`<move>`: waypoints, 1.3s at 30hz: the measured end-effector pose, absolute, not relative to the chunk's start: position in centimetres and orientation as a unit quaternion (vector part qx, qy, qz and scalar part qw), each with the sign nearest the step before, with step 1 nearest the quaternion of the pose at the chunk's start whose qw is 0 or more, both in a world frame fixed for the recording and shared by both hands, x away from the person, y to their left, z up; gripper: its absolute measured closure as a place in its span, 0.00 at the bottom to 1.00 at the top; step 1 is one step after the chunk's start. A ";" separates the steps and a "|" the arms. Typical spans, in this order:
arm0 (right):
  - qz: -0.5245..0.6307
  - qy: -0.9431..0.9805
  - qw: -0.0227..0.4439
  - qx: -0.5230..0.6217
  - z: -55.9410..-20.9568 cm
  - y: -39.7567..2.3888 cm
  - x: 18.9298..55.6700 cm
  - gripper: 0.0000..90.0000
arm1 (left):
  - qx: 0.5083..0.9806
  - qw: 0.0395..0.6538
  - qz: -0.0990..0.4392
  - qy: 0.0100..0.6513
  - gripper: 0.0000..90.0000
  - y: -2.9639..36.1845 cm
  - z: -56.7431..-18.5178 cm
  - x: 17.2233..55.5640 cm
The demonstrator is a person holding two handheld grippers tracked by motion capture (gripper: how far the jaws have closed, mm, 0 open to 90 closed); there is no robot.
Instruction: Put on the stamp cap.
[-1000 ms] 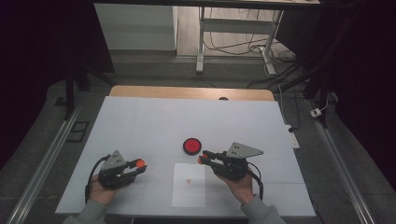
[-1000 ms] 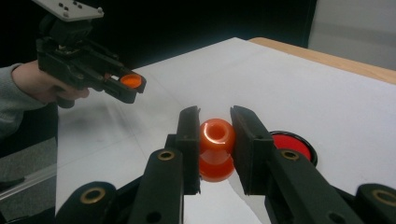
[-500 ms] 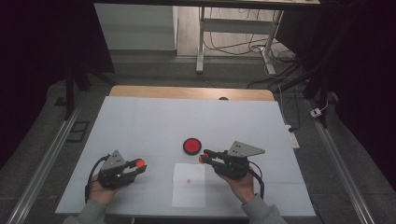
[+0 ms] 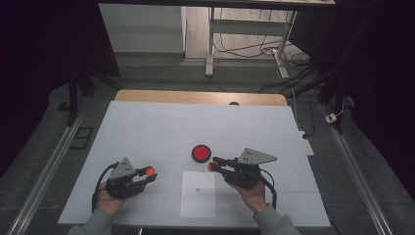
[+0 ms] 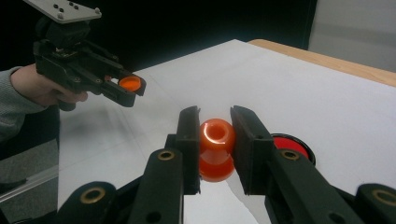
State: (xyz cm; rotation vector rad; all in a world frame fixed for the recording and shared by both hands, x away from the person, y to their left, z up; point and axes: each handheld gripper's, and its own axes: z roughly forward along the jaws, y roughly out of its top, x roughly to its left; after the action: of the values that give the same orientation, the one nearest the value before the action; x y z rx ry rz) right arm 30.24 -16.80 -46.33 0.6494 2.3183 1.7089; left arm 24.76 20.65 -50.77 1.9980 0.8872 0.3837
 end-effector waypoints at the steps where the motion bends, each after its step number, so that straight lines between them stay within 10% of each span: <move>1: 0.576 0.782 0.093 0.219 -46.3 -16.8 30.3 0.80 | 0.807 0.444 0.155 0.357 0.72 20.5 -50.8 24.8; 39: 0.556 0.798 0.085 0.217 -47.0 -15.4 30.3 0.80 | 0.813 0.462 0.155 0.320 0.72 17.1 -49.5 25.5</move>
State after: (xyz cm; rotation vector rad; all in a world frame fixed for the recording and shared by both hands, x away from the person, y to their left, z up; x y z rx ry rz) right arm 30.32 -15.38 -47.03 0.6479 2.3787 1.6569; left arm 25.47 17.11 -49.51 1.9989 0.7879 0.3803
